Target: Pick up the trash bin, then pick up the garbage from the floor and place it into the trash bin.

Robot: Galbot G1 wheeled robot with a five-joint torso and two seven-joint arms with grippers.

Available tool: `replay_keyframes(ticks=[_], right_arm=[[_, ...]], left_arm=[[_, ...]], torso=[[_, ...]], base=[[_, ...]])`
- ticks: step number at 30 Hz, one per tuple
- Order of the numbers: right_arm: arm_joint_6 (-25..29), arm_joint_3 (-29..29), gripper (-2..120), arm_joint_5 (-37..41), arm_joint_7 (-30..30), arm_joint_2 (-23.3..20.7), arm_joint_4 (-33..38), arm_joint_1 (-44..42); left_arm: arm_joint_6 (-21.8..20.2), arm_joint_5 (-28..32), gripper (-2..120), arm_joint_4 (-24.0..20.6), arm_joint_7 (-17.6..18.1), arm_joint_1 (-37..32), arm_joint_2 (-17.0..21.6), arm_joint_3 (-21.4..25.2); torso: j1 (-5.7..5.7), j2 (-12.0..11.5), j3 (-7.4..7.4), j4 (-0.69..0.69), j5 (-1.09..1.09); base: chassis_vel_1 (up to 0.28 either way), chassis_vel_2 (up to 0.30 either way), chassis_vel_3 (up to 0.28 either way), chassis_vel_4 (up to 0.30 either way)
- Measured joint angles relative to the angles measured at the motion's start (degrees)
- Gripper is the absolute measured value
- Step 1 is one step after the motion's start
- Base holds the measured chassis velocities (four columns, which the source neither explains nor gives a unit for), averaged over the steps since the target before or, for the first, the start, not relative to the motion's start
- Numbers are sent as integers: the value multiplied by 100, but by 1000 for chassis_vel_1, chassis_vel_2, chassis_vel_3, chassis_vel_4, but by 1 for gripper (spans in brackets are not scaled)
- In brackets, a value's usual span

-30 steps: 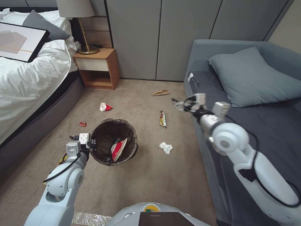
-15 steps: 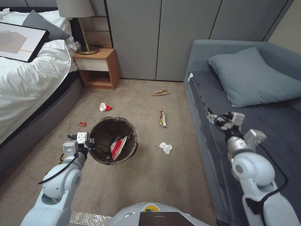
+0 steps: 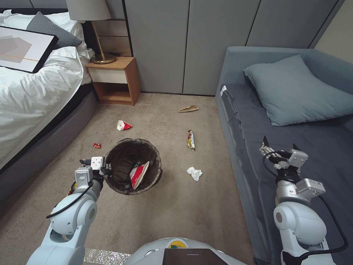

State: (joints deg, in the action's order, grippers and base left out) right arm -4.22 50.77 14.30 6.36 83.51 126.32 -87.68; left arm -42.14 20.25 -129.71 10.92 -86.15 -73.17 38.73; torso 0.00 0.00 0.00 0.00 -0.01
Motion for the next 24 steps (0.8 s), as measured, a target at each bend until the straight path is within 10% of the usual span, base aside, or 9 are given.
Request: replay_keyframes(ticks=[24], right_arm=[[360,55,100,-159,-230,199,-338,-164]], left_arm=[[0,-61,3,-64,21,-55,-7,-5]], torso=[[0,0,0,0,1]], base=[[0,0,0,0]])
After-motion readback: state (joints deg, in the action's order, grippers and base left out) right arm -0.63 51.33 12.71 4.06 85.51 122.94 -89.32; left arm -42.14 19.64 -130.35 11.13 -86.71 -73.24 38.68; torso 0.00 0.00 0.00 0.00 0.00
